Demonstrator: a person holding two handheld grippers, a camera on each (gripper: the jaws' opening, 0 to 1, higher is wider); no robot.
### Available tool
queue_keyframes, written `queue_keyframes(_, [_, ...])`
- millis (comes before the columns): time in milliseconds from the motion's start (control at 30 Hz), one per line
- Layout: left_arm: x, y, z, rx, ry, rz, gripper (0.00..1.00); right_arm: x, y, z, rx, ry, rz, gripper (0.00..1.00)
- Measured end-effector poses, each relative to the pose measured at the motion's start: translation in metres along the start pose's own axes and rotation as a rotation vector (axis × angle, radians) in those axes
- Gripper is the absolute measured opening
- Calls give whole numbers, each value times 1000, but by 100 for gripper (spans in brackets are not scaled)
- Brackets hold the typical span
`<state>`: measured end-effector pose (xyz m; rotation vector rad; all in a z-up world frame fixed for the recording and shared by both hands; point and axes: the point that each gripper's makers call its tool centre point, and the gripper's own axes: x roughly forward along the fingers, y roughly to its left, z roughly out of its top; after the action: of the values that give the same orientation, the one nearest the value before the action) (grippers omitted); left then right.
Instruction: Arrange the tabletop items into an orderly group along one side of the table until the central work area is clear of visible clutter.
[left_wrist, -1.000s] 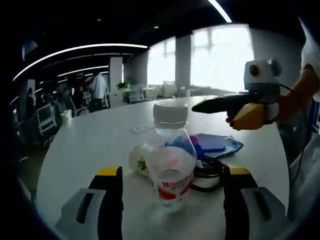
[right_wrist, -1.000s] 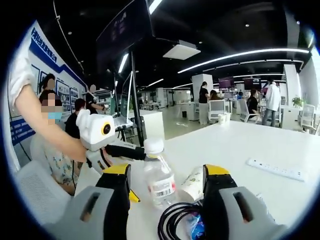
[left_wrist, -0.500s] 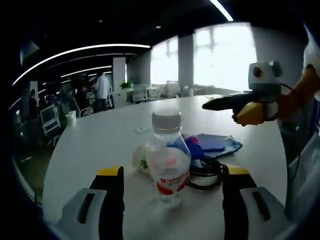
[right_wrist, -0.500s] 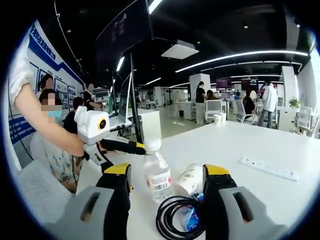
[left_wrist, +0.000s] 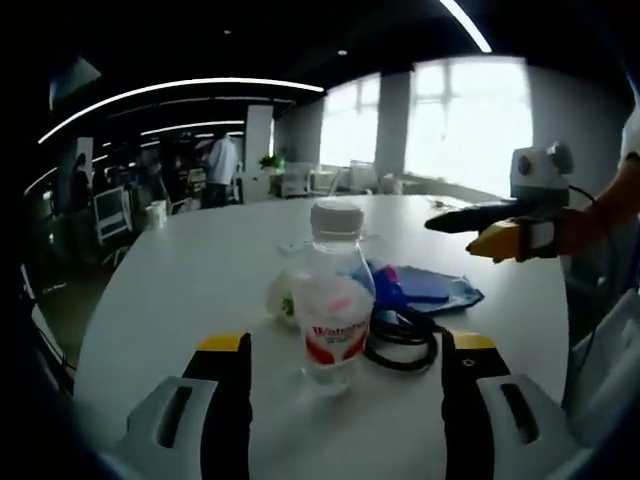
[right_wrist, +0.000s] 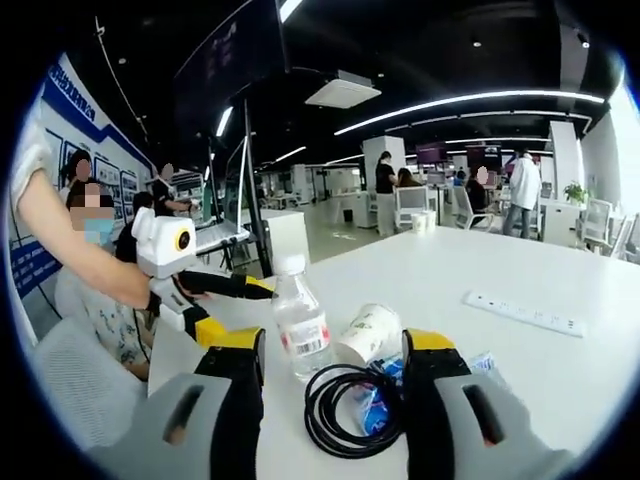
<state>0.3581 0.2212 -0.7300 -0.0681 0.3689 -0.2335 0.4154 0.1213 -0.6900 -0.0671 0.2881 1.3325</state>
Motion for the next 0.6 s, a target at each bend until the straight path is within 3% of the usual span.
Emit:
queue_keyframes(300, [0, -9, -18, -52, 30, 4, 73, -10, -6, -13, 43, 19, -35, 52])
queue_keyframes(600, [1, -14, -24, -72, 45, 1, 73, -15, -7, -21, 54, 35, -49, 51])
